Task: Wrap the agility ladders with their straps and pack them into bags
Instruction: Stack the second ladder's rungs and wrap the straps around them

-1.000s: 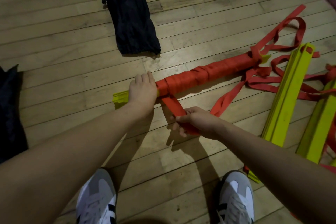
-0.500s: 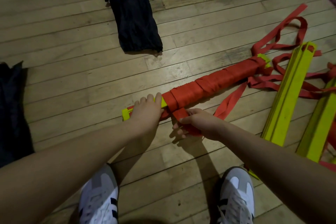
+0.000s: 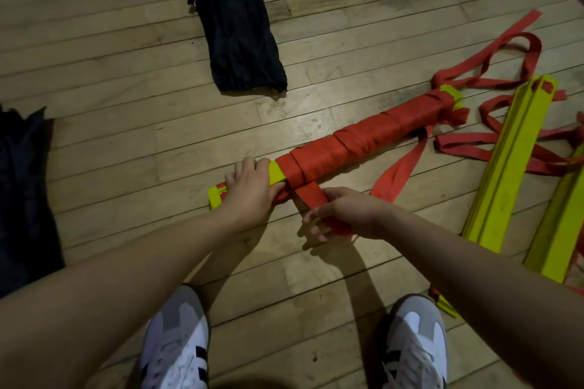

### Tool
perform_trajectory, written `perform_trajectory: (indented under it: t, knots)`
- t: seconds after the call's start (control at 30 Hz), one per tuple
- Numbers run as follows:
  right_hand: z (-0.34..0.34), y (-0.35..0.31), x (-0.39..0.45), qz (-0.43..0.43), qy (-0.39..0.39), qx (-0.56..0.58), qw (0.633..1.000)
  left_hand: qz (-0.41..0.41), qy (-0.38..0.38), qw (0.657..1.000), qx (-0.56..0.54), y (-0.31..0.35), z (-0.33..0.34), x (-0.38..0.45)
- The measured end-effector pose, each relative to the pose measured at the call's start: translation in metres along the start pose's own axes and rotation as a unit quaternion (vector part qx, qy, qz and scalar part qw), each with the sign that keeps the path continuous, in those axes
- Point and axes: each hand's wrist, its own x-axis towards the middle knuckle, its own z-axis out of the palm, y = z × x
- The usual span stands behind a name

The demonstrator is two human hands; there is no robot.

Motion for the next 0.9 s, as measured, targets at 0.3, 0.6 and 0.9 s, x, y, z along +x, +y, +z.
perform_trajectory:
  t: [0.3, 0.6, 0.9]
  knots:
    - [0.001, -0.013, 0.01, 0.031, 0.031, -0.096, 0.994, -0.058, 0.083, 0.991, -0.082, -0.019, -0.01, 0.005]
    - [0.011, -0.021, 0.01, -0.018, 0.028, -0.013, 0.999, -0.089, 0.116, 0.989, 0.021, -0.005, -0.004, 0.009]
    - [0.022, -0.021, 0.012, -0.012, 0.034, -0.003, 0.999, 0.177, 0.169, 0.939, 0.243, -0.023, -0.001, -0.007]
